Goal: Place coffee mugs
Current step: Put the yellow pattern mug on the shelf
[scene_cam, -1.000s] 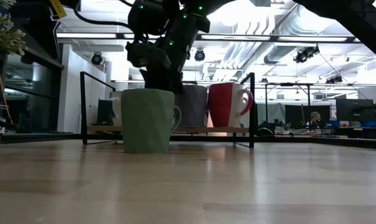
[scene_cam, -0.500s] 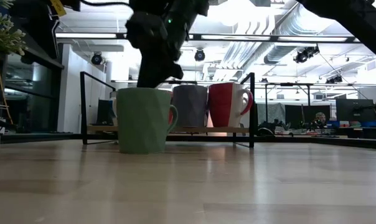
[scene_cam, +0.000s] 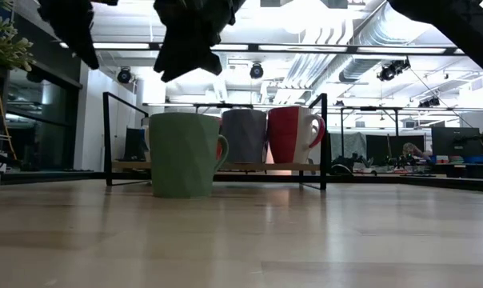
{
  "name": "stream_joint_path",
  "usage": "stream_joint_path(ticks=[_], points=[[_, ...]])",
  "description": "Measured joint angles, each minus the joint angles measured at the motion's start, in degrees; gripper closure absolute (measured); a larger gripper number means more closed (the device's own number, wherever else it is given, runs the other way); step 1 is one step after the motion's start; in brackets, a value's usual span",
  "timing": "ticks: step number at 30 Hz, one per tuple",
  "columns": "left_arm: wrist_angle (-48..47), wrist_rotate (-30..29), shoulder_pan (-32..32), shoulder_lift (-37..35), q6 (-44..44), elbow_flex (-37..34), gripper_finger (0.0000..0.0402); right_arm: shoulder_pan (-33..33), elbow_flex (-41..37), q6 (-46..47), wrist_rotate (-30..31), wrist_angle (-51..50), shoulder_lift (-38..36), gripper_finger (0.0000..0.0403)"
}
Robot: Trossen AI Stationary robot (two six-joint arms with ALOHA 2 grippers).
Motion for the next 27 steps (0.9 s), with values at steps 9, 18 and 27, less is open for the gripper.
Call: stream_joint_path(ticks=[9,18,27], points=[[6.43,0.02,0.00,0.02,0.00,0.00,0.0293,3.41,0.00,-0.48,-0.76,-1.41,0.02,0.0314],[7.57,0.02,0.00,0.02,-0.01,0.00,0.0293,5.61,0.00,1.89,-0.44,-1.83,0.02,0.0314],[7.54,0.02,0.00,0.02,-0.04,0.00,0.0293,8.10,0.00,2.87,-4.92,-6.50,-0.08,0.0314]])
